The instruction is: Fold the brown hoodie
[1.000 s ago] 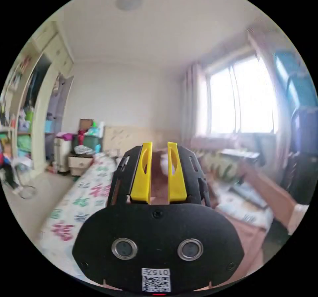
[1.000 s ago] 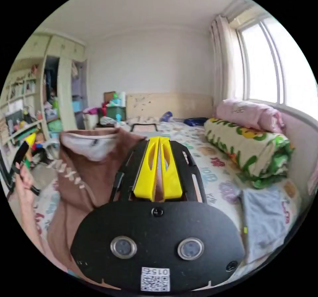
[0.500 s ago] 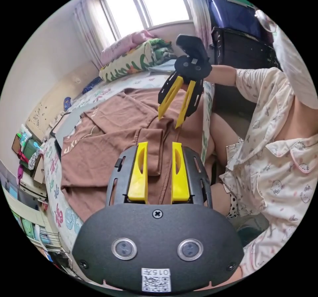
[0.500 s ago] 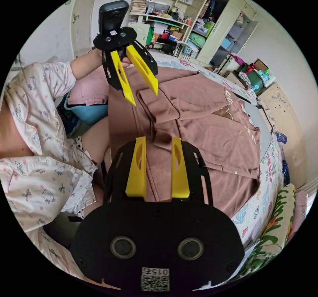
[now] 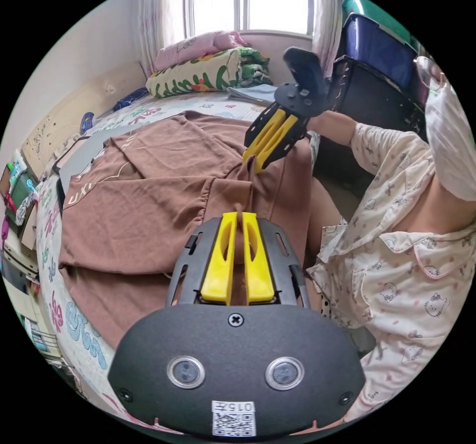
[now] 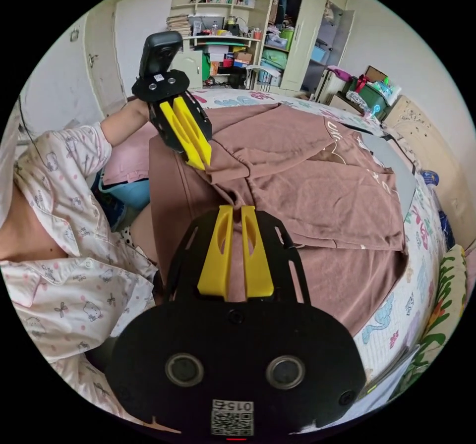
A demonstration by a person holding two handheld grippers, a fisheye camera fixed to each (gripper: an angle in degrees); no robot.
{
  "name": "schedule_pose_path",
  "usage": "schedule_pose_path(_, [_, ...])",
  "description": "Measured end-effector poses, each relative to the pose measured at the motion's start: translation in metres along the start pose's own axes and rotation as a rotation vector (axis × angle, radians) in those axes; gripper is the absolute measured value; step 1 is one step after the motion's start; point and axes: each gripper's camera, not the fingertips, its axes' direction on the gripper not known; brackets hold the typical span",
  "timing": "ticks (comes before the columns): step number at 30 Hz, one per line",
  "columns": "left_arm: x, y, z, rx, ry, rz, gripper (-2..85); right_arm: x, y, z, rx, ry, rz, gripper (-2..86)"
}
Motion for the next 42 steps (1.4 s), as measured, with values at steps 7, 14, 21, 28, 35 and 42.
schedule_pose_path(7, [-0.006,-0.023,0.006,-0.059,-0.036,-0.004,7.2,0.025,-0.019,-0.02,-0.007,-0.052,0.021,3.4])
schedule_pose_path(14, [0.004,-0.041,0.002,-0.077,-0.15,0.055,7.1,0.049,-0.039,-0.046,0.026,-0.077,0.044,3.6])
schedule_pose_path(21, [-0.007,-0.053,-0.016,-0.042,-0.221,0.063,1.7,0.078,-0.064,-0.068,0.067,-0.128,0.085,3.4])
schedule_pose_path(28, [-0.094,-0.037,-0.097,0.207,-0.187,-0.168,0.5,0.142,-0.071,-0.117,0.228,-0.115,0.252,3.0])
schedule_pose_path(35, [-0.256,0.089,-0.29,0.477,-1.378,-0.999,5.6,0.345,0.071,-0.347,0.555,0.822,1.153,4.4])
schedule_pose_path(42, [-0.203,0.152,-0.255,0.576,-0.803,-0.891,9.0,0.268,0.152,-0.333,0.569,0.653,1.072,8.5])
